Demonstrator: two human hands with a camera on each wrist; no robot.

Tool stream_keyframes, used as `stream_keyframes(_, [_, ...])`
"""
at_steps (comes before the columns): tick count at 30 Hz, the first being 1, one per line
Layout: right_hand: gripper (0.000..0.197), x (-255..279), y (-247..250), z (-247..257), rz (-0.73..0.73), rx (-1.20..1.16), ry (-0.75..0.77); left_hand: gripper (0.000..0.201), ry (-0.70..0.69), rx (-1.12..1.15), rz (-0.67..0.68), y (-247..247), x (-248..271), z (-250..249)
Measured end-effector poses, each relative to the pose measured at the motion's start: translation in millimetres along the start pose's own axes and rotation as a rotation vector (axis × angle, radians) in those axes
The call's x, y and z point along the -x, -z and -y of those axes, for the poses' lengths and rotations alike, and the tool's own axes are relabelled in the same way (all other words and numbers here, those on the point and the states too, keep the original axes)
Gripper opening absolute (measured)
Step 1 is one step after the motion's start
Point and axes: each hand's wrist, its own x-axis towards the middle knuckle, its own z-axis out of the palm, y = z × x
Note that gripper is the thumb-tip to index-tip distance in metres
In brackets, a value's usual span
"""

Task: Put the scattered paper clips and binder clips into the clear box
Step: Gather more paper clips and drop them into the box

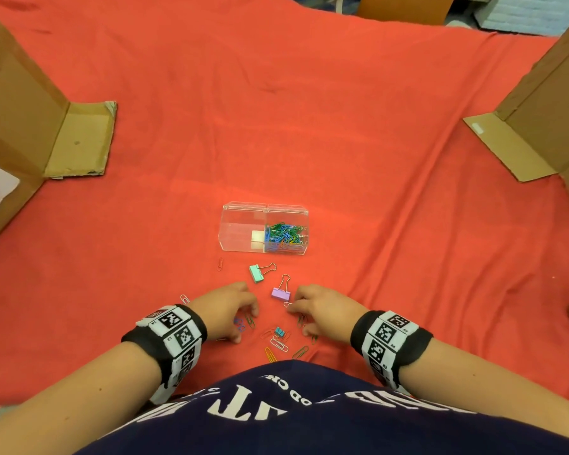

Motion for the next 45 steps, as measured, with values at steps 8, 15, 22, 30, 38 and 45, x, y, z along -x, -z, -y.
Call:
stream_keyframes(8, [0.029, 1.4, -4.7, 12.9, -0.1, -0.014, -0.03, 0.014, 0.046, 0.011, 0.011, -0.5, -4.5, -2.6])
stream_keyframes(15, [0.023, -1.5, 0.9, 14.9, -0.078, 0.025, -0.047, 0.011, 0.046, 0.12, 0.067, 9.4, -10.2, -4.2])
stream_keyframes(22, [0.018, -16.1, 48.4, 7.2, -0.493, -0.412, -0.208, 0.026, -0.051, 0.393, -0.344, 60.3, -25.7, -30.6])
stream_keyframes(30, [0.01, -48.3, 82.5, -4.4, -0.781, -0.743, -0.371, 0.023, -0.015, 0.57, -0.635, 85.3, -55.8, -46.0])
stream_keyframes(38, [0.013, -24.9, 59.1, -8.4, -0.478, -0.489, -0.249, 0.021, 0.036, 0.33, -0.48, 76.2, -36.0, -14.1])
stream_keyframes(45, [0.045, -25.9, 30.2, -11.3, -0.211, -0.003, -0.15, 0.042, 0.171, -0.029, -0.251, 51.6, -7.7, 28.8])
